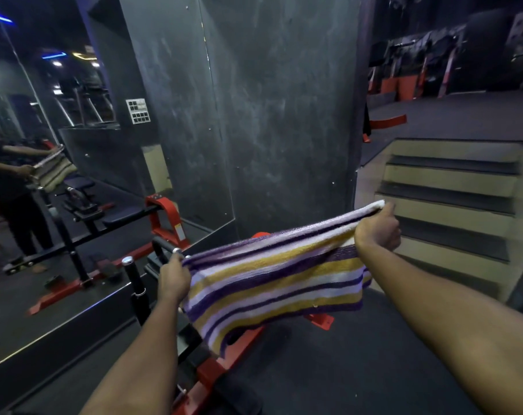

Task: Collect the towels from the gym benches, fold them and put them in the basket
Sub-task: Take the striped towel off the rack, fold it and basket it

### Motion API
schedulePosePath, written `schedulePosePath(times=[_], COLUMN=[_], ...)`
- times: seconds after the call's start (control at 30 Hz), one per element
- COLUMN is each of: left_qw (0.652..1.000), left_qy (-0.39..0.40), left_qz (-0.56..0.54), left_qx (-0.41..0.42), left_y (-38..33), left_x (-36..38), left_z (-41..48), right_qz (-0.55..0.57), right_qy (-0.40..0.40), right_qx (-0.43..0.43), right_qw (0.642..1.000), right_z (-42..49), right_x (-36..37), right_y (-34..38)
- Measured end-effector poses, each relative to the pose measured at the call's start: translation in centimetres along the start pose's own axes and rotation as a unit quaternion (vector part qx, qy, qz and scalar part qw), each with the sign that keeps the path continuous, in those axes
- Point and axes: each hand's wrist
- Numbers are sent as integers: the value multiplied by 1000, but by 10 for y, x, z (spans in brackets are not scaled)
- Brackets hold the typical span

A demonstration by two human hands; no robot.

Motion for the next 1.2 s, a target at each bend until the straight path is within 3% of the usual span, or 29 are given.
schedulePosePath(times=[0.1, 0.17, 0.33, 0.43, 0.67, 0.77, 0.87, 0.93, 1.03, 1.13, 1.2], left_qw=[990, 986, 985, 982, 992, 986, 966, 943, 911, 940, 947], left_qy=[-109, -142, -61, -20, 114, 150, 200, 251, 297, 222, 228], left_qz=[-92, -91, 10, 28, -39, -61, -157, -217, -286, -253, -189], left_qx=[-8, -7, -164, -184, -39, 34, 37, 13, -7, 53, 126], left_y=[-9, -15, -35, -57, -128, -150, -160, -159, -156, -136, -117], left_x=[-8, -15, -28, -29, -5, -2, -2, -7, -15, -12, -12], left_z=[-5, -2, 15, 20, 16, 2, -5, -6, -10, -7, -4], right_qz=[-24, -32, -45, -45, 96, 134, 117, 95, 106, 117, 142], right_qy=[5, 7, 47, 132, 358, 444, 525, 533, 498, 466, 499], right_qx=[9, 19, 51, 27, -130, -181, -249, -279, -311, -335, -333], right_qw=[1000, 999, 997, 990, 919, 867, 806, 793, 803, 810, 787], right_z=[1, 3, -3, -25, -103, -128, -137, -135, -132, -129, -127], right_x=[2, 3, 13, 21, 43, 39, 27, 24, 26, 32, 31], right_y=[-2, -1, 3, 8, 32, 44, 49, 47, 43, 48, 55])
Point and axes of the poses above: each hand's wrist, its own z-axis towards the middle knuckle, its own x-axis out of the palm, y = z × x, and after that the axes turned 3 degrees about x, right-handed
